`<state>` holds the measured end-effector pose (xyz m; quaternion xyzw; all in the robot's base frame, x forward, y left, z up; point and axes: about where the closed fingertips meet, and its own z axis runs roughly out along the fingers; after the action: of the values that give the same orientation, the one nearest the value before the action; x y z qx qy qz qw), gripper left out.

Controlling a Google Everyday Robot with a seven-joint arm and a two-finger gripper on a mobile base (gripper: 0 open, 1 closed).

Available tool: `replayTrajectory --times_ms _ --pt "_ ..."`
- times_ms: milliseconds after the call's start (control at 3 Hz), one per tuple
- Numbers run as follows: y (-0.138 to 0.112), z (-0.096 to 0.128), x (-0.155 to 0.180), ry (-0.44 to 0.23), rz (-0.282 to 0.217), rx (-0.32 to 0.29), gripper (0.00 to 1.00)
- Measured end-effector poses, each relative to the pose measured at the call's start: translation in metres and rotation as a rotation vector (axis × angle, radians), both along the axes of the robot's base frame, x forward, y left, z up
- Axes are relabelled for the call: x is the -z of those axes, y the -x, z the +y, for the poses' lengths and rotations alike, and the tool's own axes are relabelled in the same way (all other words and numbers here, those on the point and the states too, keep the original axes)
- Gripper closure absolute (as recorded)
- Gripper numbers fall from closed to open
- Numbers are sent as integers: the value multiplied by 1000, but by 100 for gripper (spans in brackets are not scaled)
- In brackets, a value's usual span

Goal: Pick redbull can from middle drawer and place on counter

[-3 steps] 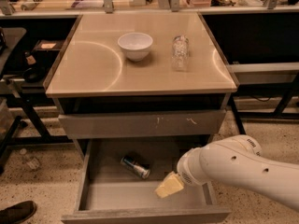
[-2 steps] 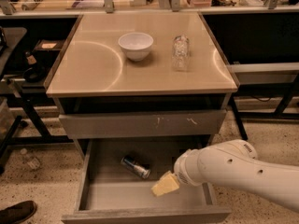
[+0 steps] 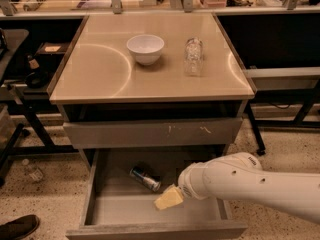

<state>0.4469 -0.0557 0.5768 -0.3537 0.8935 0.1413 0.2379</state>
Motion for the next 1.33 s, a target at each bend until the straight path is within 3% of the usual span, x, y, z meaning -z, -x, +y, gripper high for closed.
replayTrajectory --times_ms 667,1000,1333 --pt "-33 42 59 -83 -6 -2 0" --pt "-33 43 59 -82 -4 -4 0" --pt "-40 58 69 -112 -19 -12 0"
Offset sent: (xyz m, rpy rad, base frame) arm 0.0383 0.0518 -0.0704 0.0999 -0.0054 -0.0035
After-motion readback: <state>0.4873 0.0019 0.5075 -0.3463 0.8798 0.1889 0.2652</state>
